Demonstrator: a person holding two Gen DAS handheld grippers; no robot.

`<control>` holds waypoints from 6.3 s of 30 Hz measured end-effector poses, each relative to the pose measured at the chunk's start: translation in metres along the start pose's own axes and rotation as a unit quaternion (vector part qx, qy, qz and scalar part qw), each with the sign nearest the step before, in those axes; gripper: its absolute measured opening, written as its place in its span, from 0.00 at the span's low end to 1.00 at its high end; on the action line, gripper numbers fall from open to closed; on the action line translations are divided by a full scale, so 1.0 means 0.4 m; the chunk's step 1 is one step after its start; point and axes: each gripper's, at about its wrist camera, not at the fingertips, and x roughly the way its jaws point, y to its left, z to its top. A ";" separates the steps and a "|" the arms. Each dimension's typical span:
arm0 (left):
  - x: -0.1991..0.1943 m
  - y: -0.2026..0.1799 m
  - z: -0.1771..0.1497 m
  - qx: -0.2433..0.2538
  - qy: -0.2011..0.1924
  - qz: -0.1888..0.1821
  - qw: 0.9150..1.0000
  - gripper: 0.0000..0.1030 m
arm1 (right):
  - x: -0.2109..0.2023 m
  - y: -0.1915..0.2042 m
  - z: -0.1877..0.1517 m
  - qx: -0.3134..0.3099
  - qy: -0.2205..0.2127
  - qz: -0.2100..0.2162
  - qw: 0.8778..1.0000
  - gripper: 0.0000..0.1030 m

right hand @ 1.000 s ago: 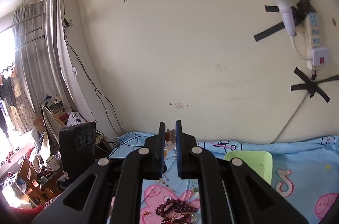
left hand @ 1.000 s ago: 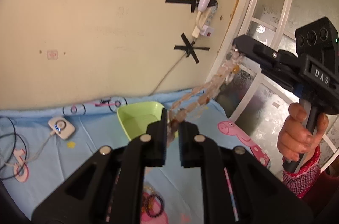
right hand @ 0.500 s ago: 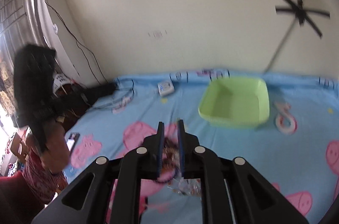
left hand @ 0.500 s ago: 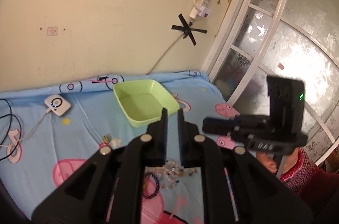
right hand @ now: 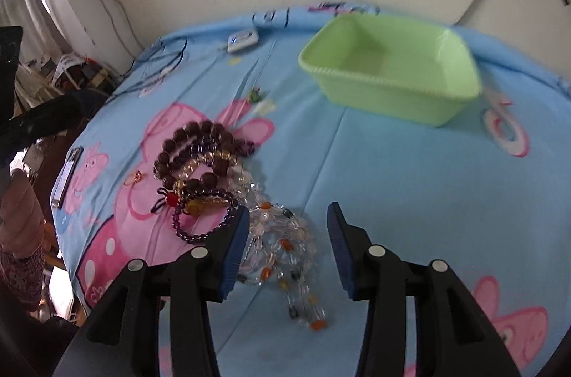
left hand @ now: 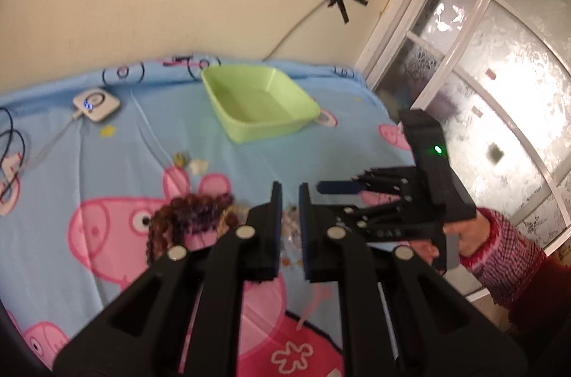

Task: Organize jewelry

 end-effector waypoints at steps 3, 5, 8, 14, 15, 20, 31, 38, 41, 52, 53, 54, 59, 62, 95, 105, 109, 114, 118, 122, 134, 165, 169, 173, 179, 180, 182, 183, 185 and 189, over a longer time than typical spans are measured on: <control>0.014 0.001 -0.022 0.005 0.010 -0.003 1.000 0.09 | 0.049 0.016 0.007 -0.015 0.026 0.013 0.999 0.21; 0.026 -0.001 -0.032 0.007 0.017 0.001 1.000 0.09 | 0.074 0.022 0.011 -0.016 0.038 0.025 0.999 0.00; 0.036 -0.006 -0.041 0.014 0.023 0.008 1.000 0.09 | 0.032 0.021 0.039 0.011 0.021 0.061 0.998 0.00; 0.030 -0.029 -0.034 0.028 0.012 0.007 1.000 0.22 | -0.157 0.079 0.082 0.001 -0.058 0.072 0.996 0.00; 0.028 -0.036 -0.030 0.030 0.008 0.007 0.999 0.38 | -0.201 0.095 0.091 -0.004 -0.077 0.075 0.994 0.00; 0.010 -0.098 0.006 0.059 -0.023 -0.002 0.998 0.56 | -0.341 0.145 0.156 -0.022 -0.143 0.072 0.987 0.00; 0.062 -0.161 0.066 0.099 -0.048 0.034 0.993 0.45 | -0.571 0.207 0.264 -0.027 -0.254 0.105 0.961 0.00; 0.022 -0.135 0.128 0.086 -0.062 0.050 0.993 0.05 | -0.652 0.196 0.314 -0.022 -0.302 0.094 0.949 0.00; -0.026 -0.138 0.208 0.082 -0.086 0.053 0.991 0.05 | -0.667 0.169 0.339 -0.012 -0.315 0.091 0.945 0.00; 0.064 -0.126 0.512 0.055 -0.103 0.042 0.992 0.05 | -0.594 -0.006 0.402 0.039 -0.318 0.071 0.945 0.00; 0.096 -0.117 0.521 0.050 -0.096 0.042 0.993 0.05 | -0.575 -0.021 0.404 0.042 -0.314 0.068 0.946 0.00; 0.127 -0.108 0.524 0.046 -0.089 0.041 0.994 0.05 | -0.553 -0.036 0.405 0.044 -0.309 0.066 0.948 0.00; 0.294 -0.041 0.500 0.026 -0.043 0.053 0.997 0.05 | -0.382 -0.139 0.385 0.064 -0.268 0.039 0.961 0.00; 0.426 0.005 0.443 0.024 0.009 0.083 0.996 0.07 | -0.240 -0.202 0.347 0.075 -0.237 0.017 0.969 0.00; -0.033 0.007 -0.202 -0.033 -0.005 0.095 0.995 0.35 | 0.066 0.111 -0.101 -0.123 -0.020 -0.083 0.989 0.55; -0.019 -0.038 -0.215 0.011 -0.008 0.108 0.994 0.35 | 0.047 0.059 -0.100 -0.078 -0.012 -0.028 0.996 0.00; 0.038 -0.078 -0.196 0.039 0.004 0.090 0.995 0.35 | -0.028 0.020 -0.161 -0.023 -0.043 -0.035 0.998 0.00; 0.141 -0.127 -0.167 0.079 0.033 0.071 0.994 0.35 | -0.126 -0.012 -0.224 0.018 -0.091 -0.042 0.995 0.00; 0.236 -0.173 -0.148 0.110 0.061 0.049 0.991 0.63 | -0.154 -0.039 -0.248 0.042 -0.108 -0.043 0.992 0.00; 0.318 -0.184 -0.131 0.102 0.096 0.043 0.989 0.67 | -0.157 -0.047 -0.265 0.040 -0.115 -0.046 0.992 0.15; 0.369 -0.184 -0.134 0.069 0.105 -0.003 0.992 0.07 | -0.082 -0.026 -0.276 -0.027 -0.063 -0.133 0.989 0.38; 0.390 0.060 0.347 -0.013 0.034 0.074 0.997 0.05 | -0.036 -0.215 0.280 0.069 -0.181 -0.052 0.980 0.00; 0.318 0.099 0.308 -0.019 0.020 0.083 0.996 0.05 | -0.046 -0.201 0.229 0.073 -0.194 -0.050 0.977 0.11; 0.137 0.121 0.246 -0.035 -0.031 0.093 0.995 0.05 | -0.110 -0.139 0.136 0.082 -0.253 -0.036 0.963 0.56; -0.018 0.124 0.066 -0.056 -0.048 0.108 0.991 0.06 | -0.069 -0.075 0.010 0.102 -0.210 0.052 0.971 0.58; -0.026 0.126 0.036 -0.061 -0.042 0.109 0.991 0.06 | -0.050 -0.068 -0.001 0.109 -0.192 0.061 0.973 0.58; -0.041 0.129 -0.019 -0.070 -0.037 0.109 0.991 0.06 | -0.005 -0.058 -0.012 0.112 -0.152 0.080 0.979 0.41; -0.046 0.133 -0.040 -0.074 -0.036 0.111 0.990 0.06 | 0.020 -0.053 -0.009 0.111 -0.128 0.091 0.981 0.37; -0.060 0.141 -0.086 -0.085 -0.035 0.111 0.990 0.06 | 0.049 -0.029 -0.010 0.111 -0.102 0.103 0.983 0.31; -0.075 0.166 -0.136 -0.103 -0.025 0.107 0.989 0.06 | 0.098 0.007 0.014 0.100 -0.062 0.110 0.987 0.31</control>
